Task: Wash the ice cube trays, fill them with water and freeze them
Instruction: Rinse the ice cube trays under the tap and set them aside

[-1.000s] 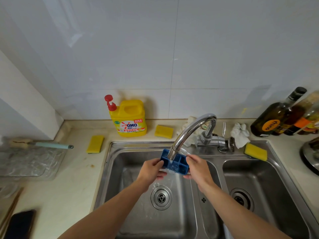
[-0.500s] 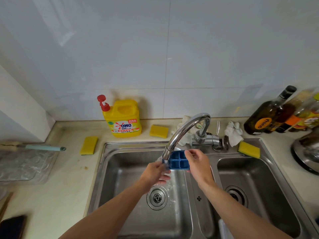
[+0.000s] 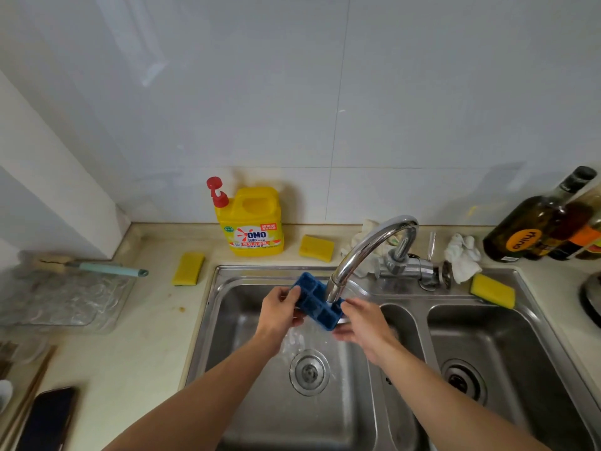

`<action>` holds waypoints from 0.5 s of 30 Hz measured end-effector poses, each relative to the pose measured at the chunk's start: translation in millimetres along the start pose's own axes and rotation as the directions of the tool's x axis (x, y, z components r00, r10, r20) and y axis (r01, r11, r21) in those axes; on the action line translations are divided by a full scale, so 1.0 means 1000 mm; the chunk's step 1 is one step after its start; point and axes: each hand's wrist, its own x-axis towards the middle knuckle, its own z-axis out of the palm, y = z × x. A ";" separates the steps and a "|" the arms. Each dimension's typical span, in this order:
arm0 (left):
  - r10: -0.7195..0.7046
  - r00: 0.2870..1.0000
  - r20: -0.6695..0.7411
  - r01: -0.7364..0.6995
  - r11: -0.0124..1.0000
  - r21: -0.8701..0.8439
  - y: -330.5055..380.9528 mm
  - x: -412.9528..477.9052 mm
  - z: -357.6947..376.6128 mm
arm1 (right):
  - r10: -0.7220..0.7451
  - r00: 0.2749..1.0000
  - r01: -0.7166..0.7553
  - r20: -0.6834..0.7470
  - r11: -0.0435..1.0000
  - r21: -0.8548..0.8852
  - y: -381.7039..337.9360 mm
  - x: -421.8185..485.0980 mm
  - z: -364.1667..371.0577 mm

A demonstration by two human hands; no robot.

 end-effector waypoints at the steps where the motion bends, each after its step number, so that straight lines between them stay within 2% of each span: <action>1: 0.016 1.000 -0.012 -0.016 1.000 -0.008 0.002 0.000 -0.001 | 0.021 1.000 -0.021 0.007 0.999 0.027 0.001 0.002 0.002; 8: 0.120 0.993 -0.016 -0.120 0.993 -0.007 0.006 -0.007 -0.004 | 0.032 0.999 -0.033 0.025 0.998 0.057 -0.003 0.009 0.009; 15: 0.151 0.988 -0.015 -0.151 0.988 -0.022 0.006 -0.007 -0.003 | 0.013 1.000 -0.013 0.017 0.999 0.036 -0.005 0.008 0.008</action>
